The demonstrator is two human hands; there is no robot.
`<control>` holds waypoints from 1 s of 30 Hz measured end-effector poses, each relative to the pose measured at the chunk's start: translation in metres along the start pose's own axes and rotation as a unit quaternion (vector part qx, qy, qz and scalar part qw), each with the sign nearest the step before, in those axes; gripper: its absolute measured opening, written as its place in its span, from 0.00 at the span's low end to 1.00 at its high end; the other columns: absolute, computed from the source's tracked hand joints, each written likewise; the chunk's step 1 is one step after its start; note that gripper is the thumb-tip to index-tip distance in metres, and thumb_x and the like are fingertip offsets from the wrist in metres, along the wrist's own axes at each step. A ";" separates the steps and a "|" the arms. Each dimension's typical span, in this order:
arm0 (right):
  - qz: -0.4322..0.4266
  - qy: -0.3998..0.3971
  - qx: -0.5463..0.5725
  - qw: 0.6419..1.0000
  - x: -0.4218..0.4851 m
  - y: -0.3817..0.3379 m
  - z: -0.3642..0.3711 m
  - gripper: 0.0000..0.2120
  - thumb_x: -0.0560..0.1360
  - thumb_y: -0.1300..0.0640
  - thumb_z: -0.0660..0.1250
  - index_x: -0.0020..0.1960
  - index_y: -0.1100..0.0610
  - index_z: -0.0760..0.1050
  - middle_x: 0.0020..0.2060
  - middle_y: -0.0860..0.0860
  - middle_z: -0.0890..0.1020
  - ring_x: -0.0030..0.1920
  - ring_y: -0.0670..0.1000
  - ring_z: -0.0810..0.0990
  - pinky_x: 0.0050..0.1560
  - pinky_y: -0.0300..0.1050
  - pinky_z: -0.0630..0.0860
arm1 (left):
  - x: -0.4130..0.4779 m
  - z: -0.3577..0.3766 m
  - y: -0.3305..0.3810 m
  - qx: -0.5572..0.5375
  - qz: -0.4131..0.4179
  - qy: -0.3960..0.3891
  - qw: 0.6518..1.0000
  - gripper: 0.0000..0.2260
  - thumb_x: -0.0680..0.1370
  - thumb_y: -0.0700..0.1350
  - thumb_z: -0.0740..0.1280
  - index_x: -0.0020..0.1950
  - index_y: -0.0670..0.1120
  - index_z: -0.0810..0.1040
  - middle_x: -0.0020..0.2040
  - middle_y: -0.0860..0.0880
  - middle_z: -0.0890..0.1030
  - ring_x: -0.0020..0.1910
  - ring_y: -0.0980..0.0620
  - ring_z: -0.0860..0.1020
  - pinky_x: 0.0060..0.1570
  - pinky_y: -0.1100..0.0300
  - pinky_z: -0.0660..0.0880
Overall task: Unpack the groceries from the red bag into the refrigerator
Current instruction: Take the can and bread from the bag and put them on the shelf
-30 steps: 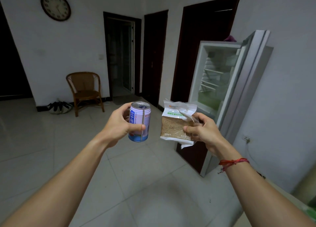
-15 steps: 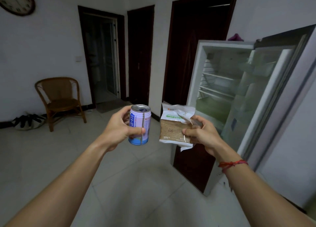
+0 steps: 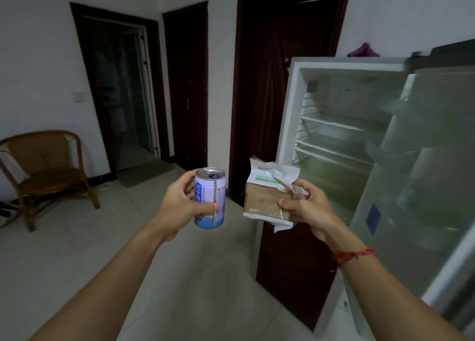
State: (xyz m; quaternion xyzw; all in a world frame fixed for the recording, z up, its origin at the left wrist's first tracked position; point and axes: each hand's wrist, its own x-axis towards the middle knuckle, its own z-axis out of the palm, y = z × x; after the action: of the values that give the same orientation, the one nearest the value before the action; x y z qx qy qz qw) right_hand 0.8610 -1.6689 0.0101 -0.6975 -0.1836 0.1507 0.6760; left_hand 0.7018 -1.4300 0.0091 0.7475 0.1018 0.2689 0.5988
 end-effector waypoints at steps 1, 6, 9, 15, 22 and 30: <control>0.001 0.000 0.002 1.000 0.021 0.000 -0.003 0.25 0.71 0.75 0.74 0.62 0.55 0.76 0.30 0.47 0.83 0.40 0.56 0.86 0.43 0.55 0.84 | 0.023 0.004 -0.005 0.006 0.002 -0.008 1.000 0.34 0.63 0.30 0.79 0.66 0.46 0.74 0.54 0.49 0.84 0.52 0.51 0.84 0.45 0.60 0.81; 0.009 0.017 -0.004 1.000 0.095 -0.006 -0.018 0.27 0.70 0.74 0.74 0.65 0.58 0.75 0.45 0.59 0.85 0.46 0.61 0.86 0.51 0.60 0.84 | 0.107 0.019 -0.017 -0.005 0.001 -0.037 0.999 0.33 0.64 0.30 0.78 0.66 0.46 0.73 0.54 0.48 0.84 0.51 0.52 0.84 0.44 0.61 0.81; 0.005 0.040 -0.005 0.999 0.130 -0.011 -0.031 0.25 0.70 0.76 0.73 0.63 0.59 0.76 0.43 0.57 0.85 0.40 0.55 0.86 0.37 0.49 0.84 | 0.153 0.031 -0.024 -0.017 0.004 -0.060 0.998 0.32 0.65 0.30 0.78 0.66 0.45 0.73 0.54 0.48 0.84 0.52 0.50 0.84 0.45 0.60 0.82; 0.008 0.098 -0.003 0.995 0.195 -0.010 -0.059 0.27 0.69 0.77 0.73 0.64 0.59 0.76 0.45 0.57 0.85 0.39 0.54 0.87 0.37 0.47 0.83 | 0.247 0.060 -0.048 -0.040 0.021 -0.106 0.993 0.32 0.64 0.29 0.78 0.64 0.47 0.75 0.54 0.50 0.84 0.53 0.49 0.84 0.47 0.57 0.82; -0.004 0.184 -0.033 0.982 0.261 -0.013 -0.074 0.23 0.71 0.75 0.72 0.62 0.61 0.76 0.54 0.66 0.83 0.52 0.67 0.85 0.53 0.67 0.81 | 0.359 0.099 -0.071 -0.088 0.046 -0.187 0.977 0.32 0.63 0.28 0.78 0.64 0.46 0.75 0.54 0.49 0.85 0.53 0.51 0.84 0.46 0.59 0.81; -0.020 0.293 -0.072 0.953 0.319 -0.030 -0.095 0.20 0.71 0.73 0.74 0.59 0.60 0.77 0.54 0.67 0.83 0.52 0.67 0.85 0.54 0.64 0.82 | 0.476 0.157 -0.077 -0.138 0.058 -0.268 0.952 0.32 0.64 0.24 0.75 0.64 0.45 0.75 0.55 0.49 0.84 0.49 0.55 0.84 0.45 0.63 0.80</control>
State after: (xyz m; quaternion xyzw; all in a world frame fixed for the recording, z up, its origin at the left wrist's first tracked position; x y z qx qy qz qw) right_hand 1.1857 -1.6064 0.0565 -0.7540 -0.0014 -0.0872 0.6511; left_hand 1.1941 -1.3159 0.0474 0.7068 -0.1437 0.1042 0.6848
